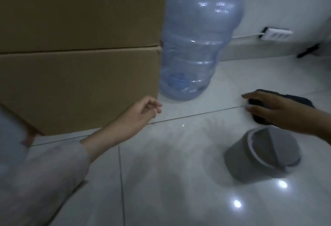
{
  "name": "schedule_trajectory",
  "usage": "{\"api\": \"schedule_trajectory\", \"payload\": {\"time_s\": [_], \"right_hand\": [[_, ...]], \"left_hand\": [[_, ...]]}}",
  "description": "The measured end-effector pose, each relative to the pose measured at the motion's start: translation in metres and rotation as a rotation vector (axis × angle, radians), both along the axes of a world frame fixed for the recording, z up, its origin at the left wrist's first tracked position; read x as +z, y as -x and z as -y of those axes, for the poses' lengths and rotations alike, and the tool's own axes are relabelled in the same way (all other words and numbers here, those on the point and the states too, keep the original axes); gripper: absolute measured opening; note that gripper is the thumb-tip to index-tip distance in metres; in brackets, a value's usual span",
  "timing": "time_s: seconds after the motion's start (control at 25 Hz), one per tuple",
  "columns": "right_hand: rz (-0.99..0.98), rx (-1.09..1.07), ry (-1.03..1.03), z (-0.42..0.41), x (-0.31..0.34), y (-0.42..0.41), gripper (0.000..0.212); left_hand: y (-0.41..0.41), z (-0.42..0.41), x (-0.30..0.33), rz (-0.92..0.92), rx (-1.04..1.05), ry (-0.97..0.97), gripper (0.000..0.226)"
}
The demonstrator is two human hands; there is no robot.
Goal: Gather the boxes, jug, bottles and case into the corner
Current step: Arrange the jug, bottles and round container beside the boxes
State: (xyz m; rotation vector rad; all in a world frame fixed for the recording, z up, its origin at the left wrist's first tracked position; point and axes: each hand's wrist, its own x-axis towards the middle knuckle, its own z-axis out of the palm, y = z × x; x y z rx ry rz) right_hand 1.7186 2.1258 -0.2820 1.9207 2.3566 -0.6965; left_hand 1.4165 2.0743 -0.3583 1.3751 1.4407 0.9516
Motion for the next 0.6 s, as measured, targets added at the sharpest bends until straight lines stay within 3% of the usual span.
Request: {"api": "schedule_trajectory", "payload": {"time_s": [0.12, 0.24, 0.4, 0.52, 0.6], "right_hand": [[-0.228, -0.331, 0.157, 0.009, -0.033, -0.066, 0.053], [-0.28, -0.415, 0.202, 0.007, -0.061, -0.089, 0.048], [-0.38, -0.442, 0.112, 0.006, -0.067, -0.103, 0.036], [-0.466, -0.508, 0.227, 0.022, -0.081, -0.117, 0.03], [-0.632, -0.638, 0.35, 0.031, -0.089, -0.121, 0.031]], "left_hand": [[-0.075, -0.05, 0.005, -0.107, -0.124, -0.078, 0.011], [-0.159, -0.059, -0.019, -0.152, -0.203, 0.054, 0.041], [-0.233, -0.018, -0.054, -0.01, -0.276, 0.274, 0.069], [-0.259, -0.004, -0.071, 0.085, -0.189, 0.279, 0.079], [-0.267, -0.009, -0.077, 0.122, -0.119, 0.295, 0.076]]}}
